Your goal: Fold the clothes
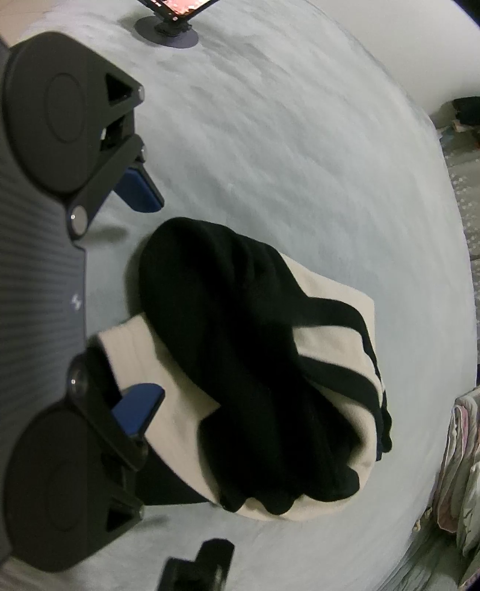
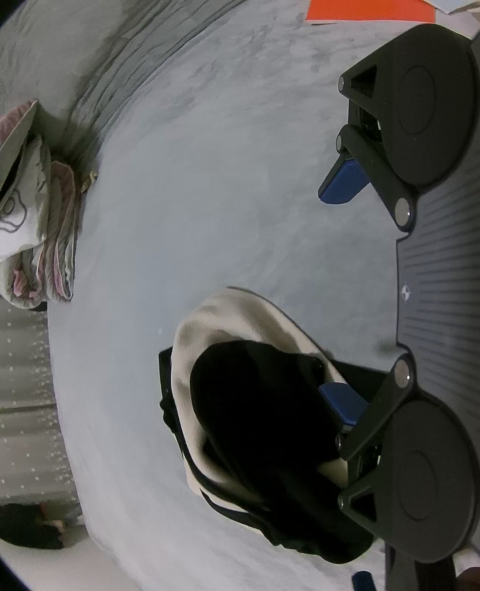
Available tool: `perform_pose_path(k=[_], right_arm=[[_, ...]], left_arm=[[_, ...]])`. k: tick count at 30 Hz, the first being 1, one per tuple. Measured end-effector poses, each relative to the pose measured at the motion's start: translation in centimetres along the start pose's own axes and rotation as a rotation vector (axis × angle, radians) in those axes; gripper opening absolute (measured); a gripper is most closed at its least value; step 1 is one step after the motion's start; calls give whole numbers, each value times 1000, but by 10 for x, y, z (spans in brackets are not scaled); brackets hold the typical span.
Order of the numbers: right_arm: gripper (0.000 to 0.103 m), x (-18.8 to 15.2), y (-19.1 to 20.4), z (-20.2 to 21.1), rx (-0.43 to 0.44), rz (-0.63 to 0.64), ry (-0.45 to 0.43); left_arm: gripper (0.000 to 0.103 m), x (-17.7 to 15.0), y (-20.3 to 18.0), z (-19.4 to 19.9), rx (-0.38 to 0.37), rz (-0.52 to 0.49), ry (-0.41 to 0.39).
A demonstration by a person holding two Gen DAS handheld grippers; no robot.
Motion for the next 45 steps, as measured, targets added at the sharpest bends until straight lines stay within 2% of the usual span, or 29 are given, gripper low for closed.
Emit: perform_pose_path(k=[9, 22, 26, 45], right_arm=[[103, -3, 6, 2, -6, 3, -18], [103, -5, 14, -3, 7, 19, -9], [103, -4, 14, -5, 6, 15, -9], [103, -5, 13, -6, 7, 16, -7]], left_arm=[[103, 4, 9, -5, -5, 26, 12], [103, 3, 33, -10, 12, 88, -29], [103, 3, 28, -18, 15, 57, -18], [103, 1, 22, -5, 16, 51, -20]])
Point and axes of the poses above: each gripper's, at about its wrist camera, not at the fingertips, and z roughly against the way its jaws point, y to its left, x to its top, the point moved 5 cm from there along -z, roughly the way its jaws point, and after that the axes turned 15 degrees about -z, right-handed, at the moved point
